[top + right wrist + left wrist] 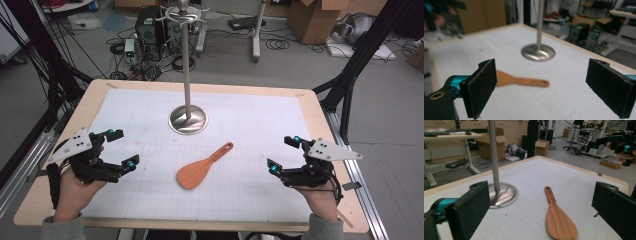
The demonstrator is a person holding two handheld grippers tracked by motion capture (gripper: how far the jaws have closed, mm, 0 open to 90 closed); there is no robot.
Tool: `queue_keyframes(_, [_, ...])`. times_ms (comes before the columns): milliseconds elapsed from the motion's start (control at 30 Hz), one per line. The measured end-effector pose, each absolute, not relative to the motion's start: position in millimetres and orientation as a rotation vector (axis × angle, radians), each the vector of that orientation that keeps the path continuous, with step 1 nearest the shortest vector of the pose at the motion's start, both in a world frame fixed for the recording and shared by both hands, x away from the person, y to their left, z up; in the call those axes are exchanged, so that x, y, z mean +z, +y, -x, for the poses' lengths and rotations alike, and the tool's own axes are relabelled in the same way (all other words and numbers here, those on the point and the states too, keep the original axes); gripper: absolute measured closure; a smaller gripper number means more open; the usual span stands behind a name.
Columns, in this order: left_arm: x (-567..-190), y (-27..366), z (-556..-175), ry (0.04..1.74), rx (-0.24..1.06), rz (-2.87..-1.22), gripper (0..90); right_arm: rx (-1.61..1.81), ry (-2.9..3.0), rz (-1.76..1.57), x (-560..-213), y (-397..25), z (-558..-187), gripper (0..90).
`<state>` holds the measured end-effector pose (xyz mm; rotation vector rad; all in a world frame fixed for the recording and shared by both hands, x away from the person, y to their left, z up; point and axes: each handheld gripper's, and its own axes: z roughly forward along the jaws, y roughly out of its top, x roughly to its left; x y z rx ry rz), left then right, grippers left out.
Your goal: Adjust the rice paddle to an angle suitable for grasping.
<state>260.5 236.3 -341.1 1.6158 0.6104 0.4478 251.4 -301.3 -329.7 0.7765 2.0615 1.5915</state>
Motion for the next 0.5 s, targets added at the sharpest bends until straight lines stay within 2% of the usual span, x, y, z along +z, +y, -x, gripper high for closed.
queue_keyframes(500, [-347, 222, -268, 0.594, 0.435, -1.645, 2.3, 1.618, 2.056, -0.762, -327, -305, -244, 8.9])
